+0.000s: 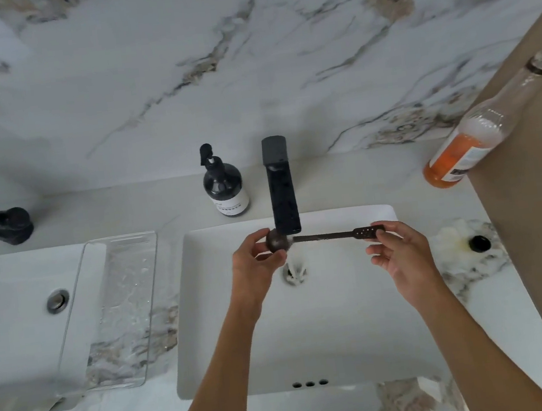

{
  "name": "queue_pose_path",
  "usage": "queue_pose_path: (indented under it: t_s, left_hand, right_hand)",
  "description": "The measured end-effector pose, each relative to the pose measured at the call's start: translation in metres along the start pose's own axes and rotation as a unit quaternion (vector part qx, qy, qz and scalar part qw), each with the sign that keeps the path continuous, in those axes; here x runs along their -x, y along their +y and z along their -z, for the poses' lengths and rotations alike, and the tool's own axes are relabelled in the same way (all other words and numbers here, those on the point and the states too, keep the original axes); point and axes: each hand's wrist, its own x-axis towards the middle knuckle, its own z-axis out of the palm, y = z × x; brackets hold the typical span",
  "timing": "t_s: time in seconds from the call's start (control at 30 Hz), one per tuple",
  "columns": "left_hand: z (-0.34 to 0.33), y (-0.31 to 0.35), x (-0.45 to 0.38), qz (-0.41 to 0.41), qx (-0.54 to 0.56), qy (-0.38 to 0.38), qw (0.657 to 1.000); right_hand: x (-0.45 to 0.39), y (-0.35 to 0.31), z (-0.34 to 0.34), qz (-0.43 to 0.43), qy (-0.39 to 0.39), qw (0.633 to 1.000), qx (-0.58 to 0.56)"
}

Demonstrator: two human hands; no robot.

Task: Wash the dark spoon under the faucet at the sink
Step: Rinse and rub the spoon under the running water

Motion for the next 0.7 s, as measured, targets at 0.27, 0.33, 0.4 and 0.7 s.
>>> queue_pose_path:
  t_s: [0.27, 0.33, 0.4, 0.7]
  left_hand:
    - [-0.022, 0.006, 0.006, -0.006, -0.027, -0.03, 0.999]
    - [-0.023, 0.003, 0.008, 0.0, -0.008, -0.036, 0.999]
    - [-0.023, 0.0, 0.01, 0.004, 0.033, -0.044, 0.999]
    - [-0.016, -0.01, 0.013, -0.025, 0.075, -0.055, 0.995]
  right_hand:
    - [0.005, -0.007, 0.024, 0.025, 0.018, 0.999, 0.014]
    - [0.006, -0.005, 0.027, 0.034, 0.017, 0.999, 0.032]
    - [0.007, -0.002, 0.029, 0.035, 0.005, 0.999, 0.012]
    - [0.008, 0.003, 0.024, 0.029, -0.016, 0.992, -0.122]
